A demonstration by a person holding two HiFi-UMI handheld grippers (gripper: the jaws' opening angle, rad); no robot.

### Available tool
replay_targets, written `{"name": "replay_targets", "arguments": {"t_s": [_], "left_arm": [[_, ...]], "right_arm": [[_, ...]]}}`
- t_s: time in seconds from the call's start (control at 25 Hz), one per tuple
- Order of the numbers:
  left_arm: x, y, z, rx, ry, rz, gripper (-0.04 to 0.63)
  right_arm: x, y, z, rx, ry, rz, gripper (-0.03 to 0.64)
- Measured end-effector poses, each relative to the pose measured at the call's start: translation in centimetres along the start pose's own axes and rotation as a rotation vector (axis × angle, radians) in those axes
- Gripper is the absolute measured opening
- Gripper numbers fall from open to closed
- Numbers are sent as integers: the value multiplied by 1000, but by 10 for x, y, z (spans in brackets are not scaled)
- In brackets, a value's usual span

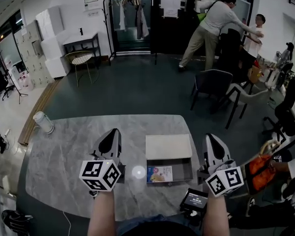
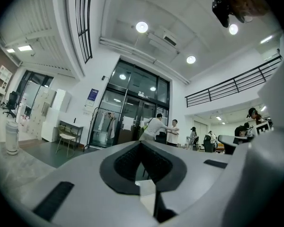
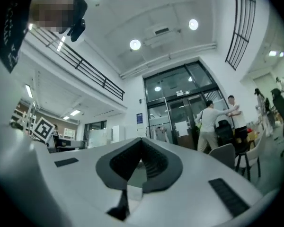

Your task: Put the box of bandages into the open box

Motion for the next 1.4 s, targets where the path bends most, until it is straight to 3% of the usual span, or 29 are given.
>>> {"name": "replay_targets", "arguments": {"t_s": [0.24, 0.48, 1.4], "left_arm": [[-25, -6, -10, -68, 68, -70, 10], [-40, -12, -10, -160, 123, -149, 11], [-49, -19, -6, -174, 151, -173, 11]], "right_arm": [[-33, -8, 39, 94, 191, 191, 25], [-45, -19, 57, 205, 303, 310, 25], [-35, -21, 50, 244, 282, 310, 25]]}}
Point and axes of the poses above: the fingertips, and each gripper's own axes: z backward along the fingers, x to its left, y out of its underside, the point moved 2 cm from there along z, backward along the fingers, and after that the axes turned 12 degrees about -y, right-handed, at the moved point
